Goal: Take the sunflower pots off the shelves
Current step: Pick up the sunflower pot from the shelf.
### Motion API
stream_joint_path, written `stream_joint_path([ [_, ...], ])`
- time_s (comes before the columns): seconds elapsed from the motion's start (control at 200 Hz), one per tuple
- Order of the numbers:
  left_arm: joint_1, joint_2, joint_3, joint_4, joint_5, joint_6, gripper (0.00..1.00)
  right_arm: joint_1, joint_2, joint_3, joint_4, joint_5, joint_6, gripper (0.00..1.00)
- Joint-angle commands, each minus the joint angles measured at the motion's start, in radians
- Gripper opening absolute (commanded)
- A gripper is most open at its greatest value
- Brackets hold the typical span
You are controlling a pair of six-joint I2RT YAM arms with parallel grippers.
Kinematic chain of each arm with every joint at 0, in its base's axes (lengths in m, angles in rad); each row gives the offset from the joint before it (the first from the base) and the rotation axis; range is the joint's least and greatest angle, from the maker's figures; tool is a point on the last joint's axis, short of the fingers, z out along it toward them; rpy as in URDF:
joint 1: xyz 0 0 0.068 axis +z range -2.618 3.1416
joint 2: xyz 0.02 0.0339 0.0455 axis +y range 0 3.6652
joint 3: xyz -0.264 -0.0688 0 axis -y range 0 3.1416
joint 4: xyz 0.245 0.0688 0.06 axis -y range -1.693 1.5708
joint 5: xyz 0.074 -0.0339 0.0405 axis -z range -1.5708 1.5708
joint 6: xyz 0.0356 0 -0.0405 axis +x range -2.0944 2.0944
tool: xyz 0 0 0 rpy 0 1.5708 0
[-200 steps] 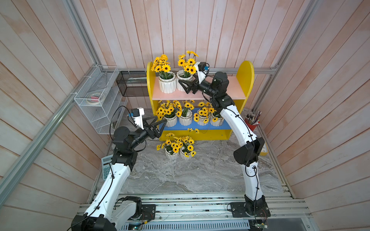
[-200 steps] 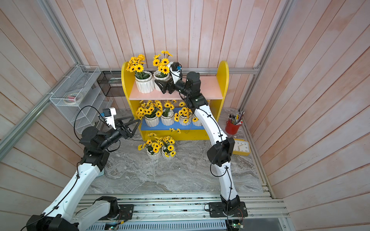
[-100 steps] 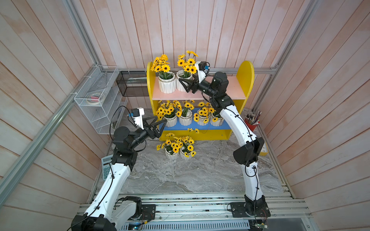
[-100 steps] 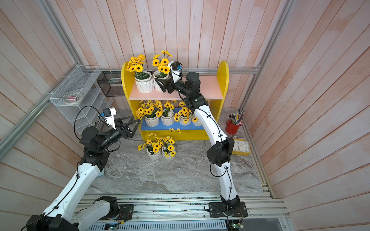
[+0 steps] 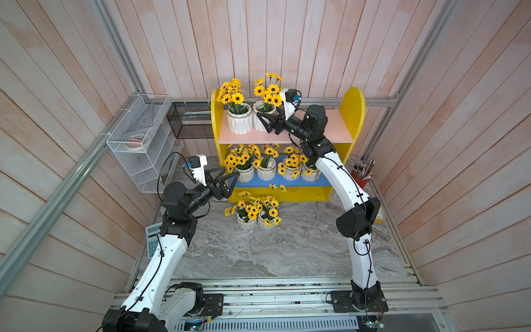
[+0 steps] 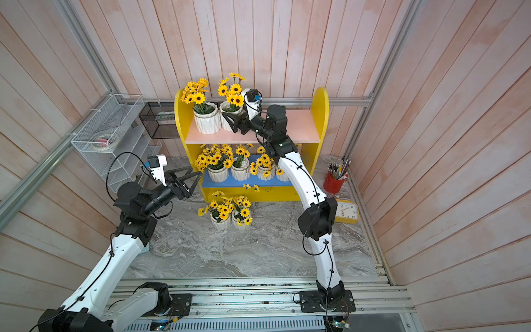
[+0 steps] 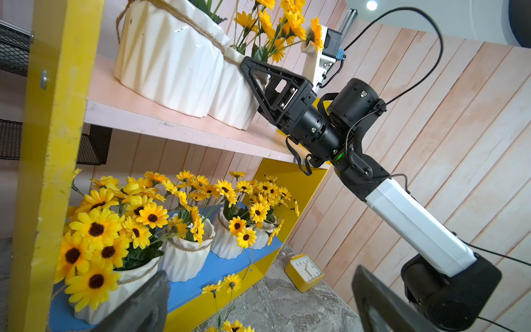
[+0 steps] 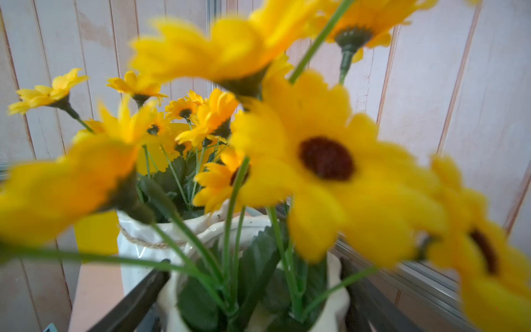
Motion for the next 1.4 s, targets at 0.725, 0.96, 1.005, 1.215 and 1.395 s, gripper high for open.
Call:
stream_joint_path([
  [0.725,0.006,0.009,-0.017,0.034,0.026,-0.012,1.00,-0.084,-0.188,-0.331,-0.029,0.041,-0.026,0.98],
  [0.96,0.006,0.010,-0.019,0.034,0.028,-0.013,1.00,-0.069,-0.143,-0.270,-0.052,0.075,-0.037,0.98],
  [1.005,0.006,0.010,-0.019,0.034,0.026,-0.012,1.00,-0.068,-0.127,-0.246,-0.062,0.073,-0.040,0.98],
  [1.215,0.007,0.010,-0.019,0.034,0.026,-0.010,1.00,-0.062,-0.079,-0.161,-0.081,0.051,-0.029,0.98],
  [1.395,0.006,0.010,-0.019,0.034,0.027,-0.010,1.00,-0.060,-0.070,-0.141,-0.069,0.054,-0.040,0.98],
])
